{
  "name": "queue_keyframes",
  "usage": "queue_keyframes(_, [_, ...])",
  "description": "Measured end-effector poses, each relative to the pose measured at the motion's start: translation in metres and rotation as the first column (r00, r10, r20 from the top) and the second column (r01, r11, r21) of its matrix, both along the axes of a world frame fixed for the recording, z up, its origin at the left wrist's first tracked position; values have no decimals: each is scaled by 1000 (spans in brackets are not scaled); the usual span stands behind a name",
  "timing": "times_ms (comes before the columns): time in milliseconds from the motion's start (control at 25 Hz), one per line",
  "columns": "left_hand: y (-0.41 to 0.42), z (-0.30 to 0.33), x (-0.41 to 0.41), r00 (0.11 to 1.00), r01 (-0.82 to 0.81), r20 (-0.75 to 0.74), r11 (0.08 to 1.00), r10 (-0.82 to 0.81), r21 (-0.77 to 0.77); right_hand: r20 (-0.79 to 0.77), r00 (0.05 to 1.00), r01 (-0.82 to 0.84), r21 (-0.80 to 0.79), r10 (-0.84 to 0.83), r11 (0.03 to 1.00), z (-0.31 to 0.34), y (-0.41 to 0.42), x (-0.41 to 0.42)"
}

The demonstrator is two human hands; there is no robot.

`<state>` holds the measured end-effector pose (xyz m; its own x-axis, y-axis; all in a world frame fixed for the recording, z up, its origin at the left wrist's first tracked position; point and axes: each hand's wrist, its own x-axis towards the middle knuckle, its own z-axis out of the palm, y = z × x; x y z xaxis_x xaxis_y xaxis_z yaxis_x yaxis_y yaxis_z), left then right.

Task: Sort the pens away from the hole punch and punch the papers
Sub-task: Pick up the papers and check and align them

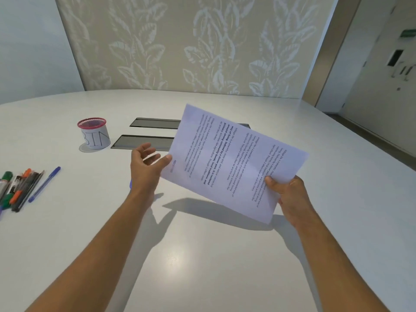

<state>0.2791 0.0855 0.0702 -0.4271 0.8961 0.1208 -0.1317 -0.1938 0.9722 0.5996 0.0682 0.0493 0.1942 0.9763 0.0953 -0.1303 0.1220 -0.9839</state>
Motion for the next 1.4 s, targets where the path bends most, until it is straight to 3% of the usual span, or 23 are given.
queue_keyframes(240, [2, 20, 3, 936, 284, -209, 959, -283, -25, 97, 989, -115, 31, 112, 993, 19, 4, 6])
queue_keyframes(480, [-3, 17, 14, 963, 123, -251, 990, -102, 70, 112, 993, -40, 127, 25, 991, 19, 7, 2])
queue_keyframes(680, [-14, -25, 23, 915, 81, -395, 997, -79, -11, 178, 982, 58, 42, -64, 997, -21, -1, -15])
queue_keyframes(800, [-15, -23, 23, 908, 51, -417, 998, -38, 22, 222, 969, 99, 54, -108, 994, -19, 0, -17])
queue_keyframes(920, [-13, -15, 22, 908, 45, -418, 997, -15, 62, 223, 965, 121, 77, -135, 990, -9, 4, -14])
queue_keyframes(1160, [-23, -34, 29, 899, 33, -436, 999, -39, -23, 198, 977, 80, -22, -74, 997, -34, -10, -20])
queue_keyframes(1400, [-18, -19, 24, 934, 53, -354, 998, -57, -22, 147, 986, 75, 7, -75, 997, -19, -9, -7])
